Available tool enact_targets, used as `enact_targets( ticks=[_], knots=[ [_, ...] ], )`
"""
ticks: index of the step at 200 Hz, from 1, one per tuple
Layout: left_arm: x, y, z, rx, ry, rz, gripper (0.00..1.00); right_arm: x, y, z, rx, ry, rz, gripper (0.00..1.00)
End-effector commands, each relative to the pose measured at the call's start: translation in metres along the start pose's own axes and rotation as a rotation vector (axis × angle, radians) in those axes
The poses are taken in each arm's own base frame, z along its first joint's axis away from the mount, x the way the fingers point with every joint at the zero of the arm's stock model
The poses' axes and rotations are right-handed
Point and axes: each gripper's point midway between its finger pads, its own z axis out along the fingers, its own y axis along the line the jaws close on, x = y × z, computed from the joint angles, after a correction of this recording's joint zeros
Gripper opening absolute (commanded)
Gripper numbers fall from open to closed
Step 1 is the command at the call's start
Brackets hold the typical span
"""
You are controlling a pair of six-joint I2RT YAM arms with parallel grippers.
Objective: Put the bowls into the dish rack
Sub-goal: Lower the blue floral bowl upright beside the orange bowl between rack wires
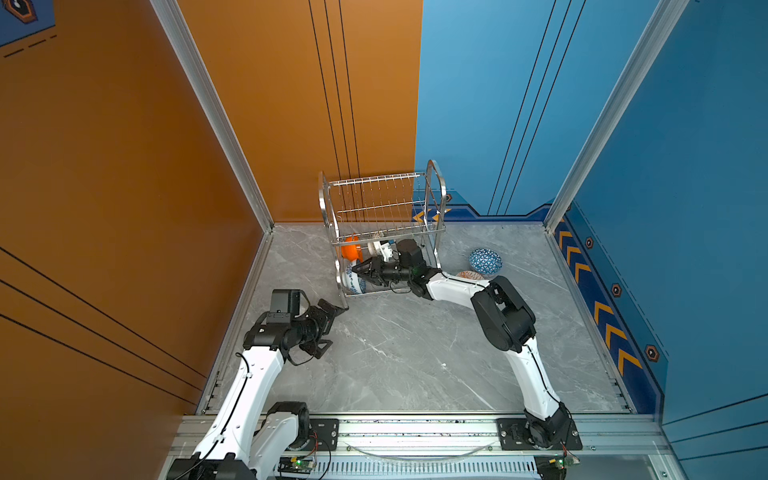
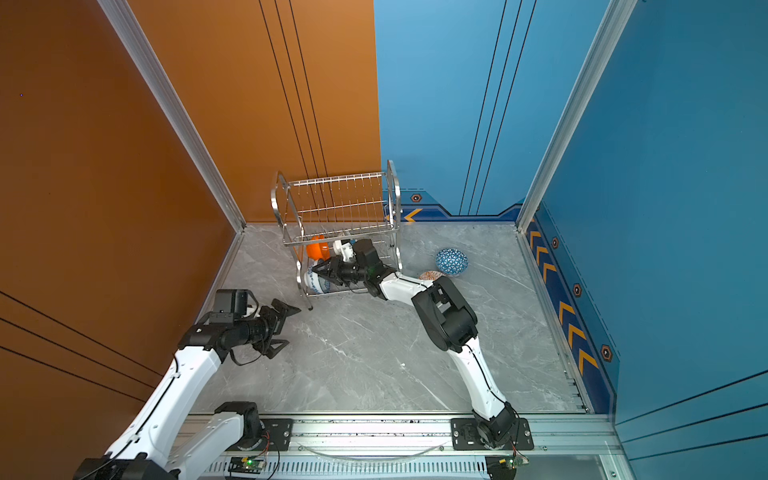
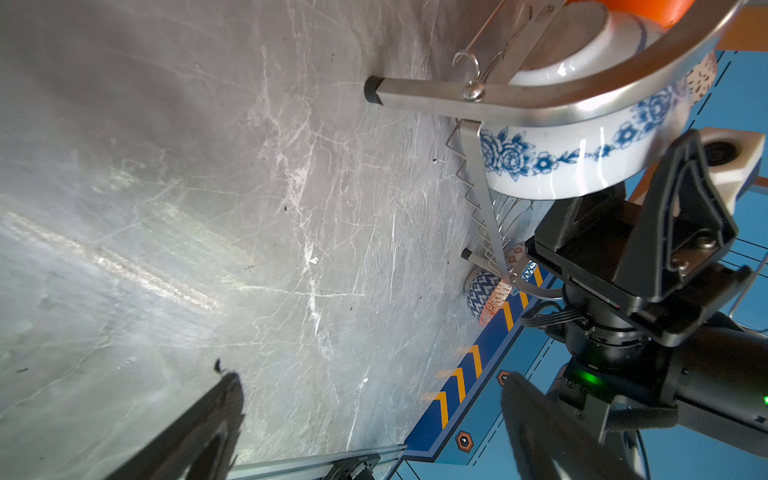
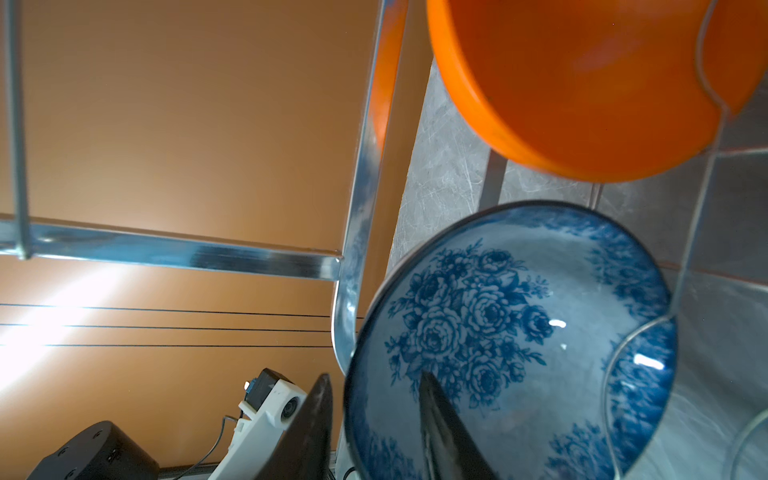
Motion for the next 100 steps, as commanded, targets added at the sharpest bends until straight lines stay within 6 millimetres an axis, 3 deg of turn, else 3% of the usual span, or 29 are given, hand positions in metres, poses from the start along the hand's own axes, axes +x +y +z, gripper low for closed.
enact_targets(
  ticks=[1, 100],
  knots=[
    [0.004, 0.003, -0.003, -0.009, 0.001, 0.013, 0.98, -0.001, 0.027, -0.010, -0.016, -0.017, -0.048, 0.38],
    [0.008, -0.003, -0.006, 0.006, -0.004, 0.034, 0.98, 0.013, 0.033, -0.033, 0.009, -0.039, -0.052, 0.44]
  ],
)
